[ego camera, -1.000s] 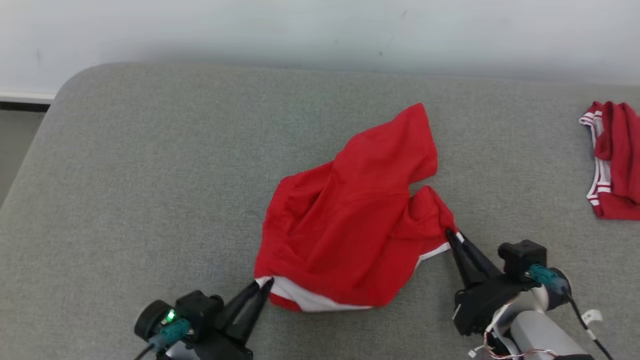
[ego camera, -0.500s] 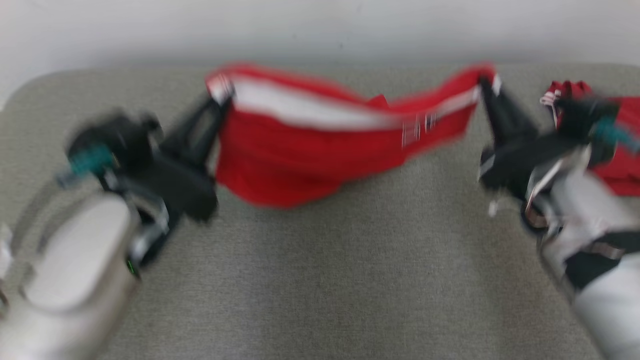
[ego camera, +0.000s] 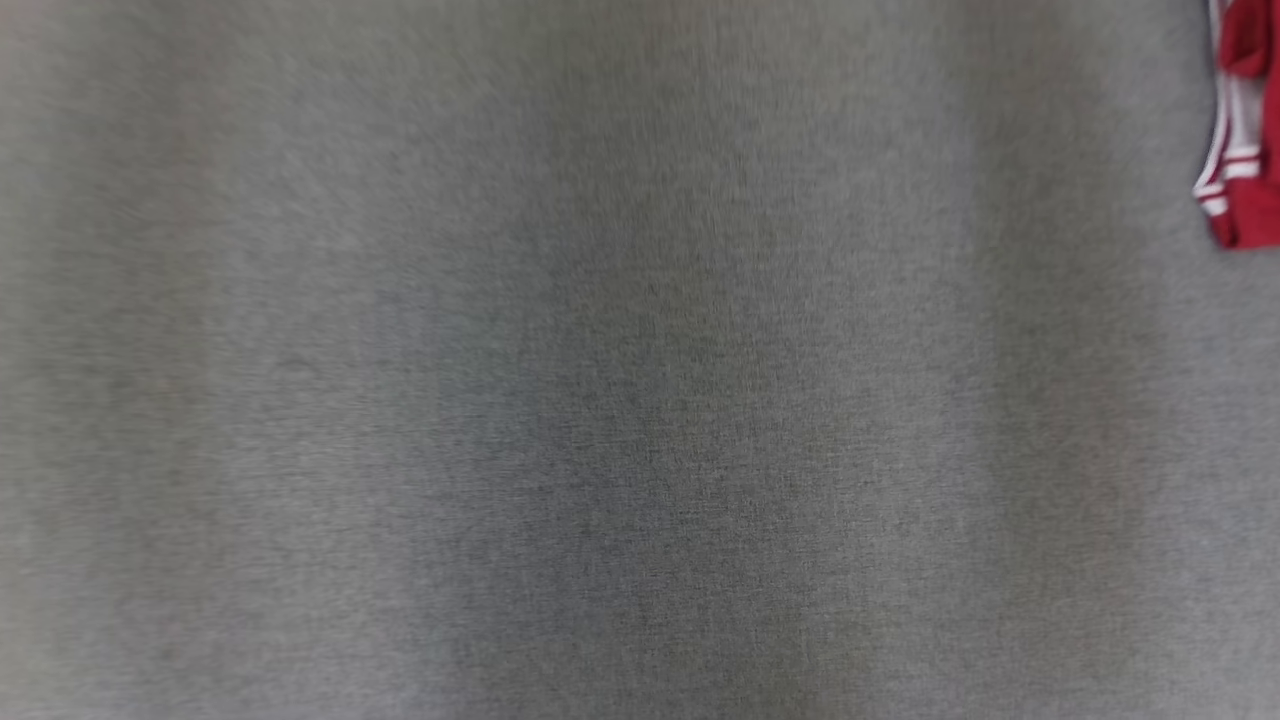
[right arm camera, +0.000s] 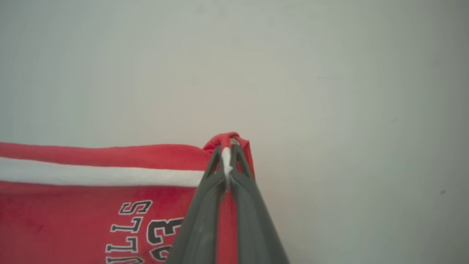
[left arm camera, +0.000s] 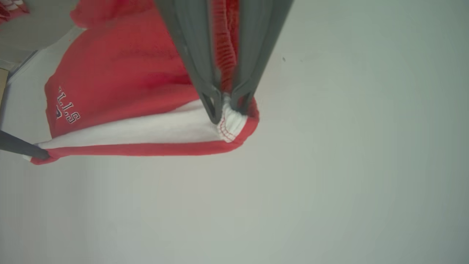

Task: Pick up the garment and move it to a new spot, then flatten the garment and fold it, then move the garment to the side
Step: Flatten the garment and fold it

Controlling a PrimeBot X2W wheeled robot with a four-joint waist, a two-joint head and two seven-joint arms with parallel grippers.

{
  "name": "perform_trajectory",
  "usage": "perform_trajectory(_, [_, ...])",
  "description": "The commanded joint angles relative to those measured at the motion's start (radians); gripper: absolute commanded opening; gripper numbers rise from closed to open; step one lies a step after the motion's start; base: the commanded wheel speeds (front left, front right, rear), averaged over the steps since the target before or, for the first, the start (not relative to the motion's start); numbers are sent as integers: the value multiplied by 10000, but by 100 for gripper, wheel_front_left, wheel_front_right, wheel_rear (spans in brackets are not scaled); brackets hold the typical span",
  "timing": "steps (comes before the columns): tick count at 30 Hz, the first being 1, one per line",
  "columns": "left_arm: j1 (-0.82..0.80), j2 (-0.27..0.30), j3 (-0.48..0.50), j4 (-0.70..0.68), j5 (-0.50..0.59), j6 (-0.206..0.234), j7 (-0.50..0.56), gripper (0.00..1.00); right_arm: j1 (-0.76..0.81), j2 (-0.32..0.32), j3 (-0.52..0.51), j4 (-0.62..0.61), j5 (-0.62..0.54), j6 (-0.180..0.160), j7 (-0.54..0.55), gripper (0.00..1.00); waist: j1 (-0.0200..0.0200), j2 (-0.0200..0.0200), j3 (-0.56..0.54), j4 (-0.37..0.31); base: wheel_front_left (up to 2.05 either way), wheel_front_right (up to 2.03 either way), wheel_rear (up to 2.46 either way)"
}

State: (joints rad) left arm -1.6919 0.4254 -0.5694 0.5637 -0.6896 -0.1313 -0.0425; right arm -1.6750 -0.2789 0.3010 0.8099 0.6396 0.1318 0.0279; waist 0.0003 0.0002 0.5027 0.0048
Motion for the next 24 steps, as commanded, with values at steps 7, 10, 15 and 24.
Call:
perform_trajectory(7, [-2814, 27, -442, 1574, -69, 28, 88, 0, -2887, 676, -609, 2201, -1119, -28, -492, 0, -3, -2, 2389, -814, 0, 0, 0])
perform_trajectory(10, [-3287, -127, -547, 2192, -301, 28, -37, 0, -3449, 870, -723, 2879, -1428, -28, -701, 0, -3, -2, 2504, -793, 0, 0, 0])
perform_trajectory(15, [-3672, -212, -782, 2778, -743, 28, -313, 0, -3941, 1175, -610, 3568, -1827, -28, -1004, 0, -3, -2, 2695, -756, 0, 0, 0])
perform_trajectory(24, [-2937, -1, -1734, 2639, -1248, 27, -1258, 0, -3417, 1340, -389, 3904, -1579, -28, -1431, 0, -3, -2, 2848, -728, 0, 0, 0])
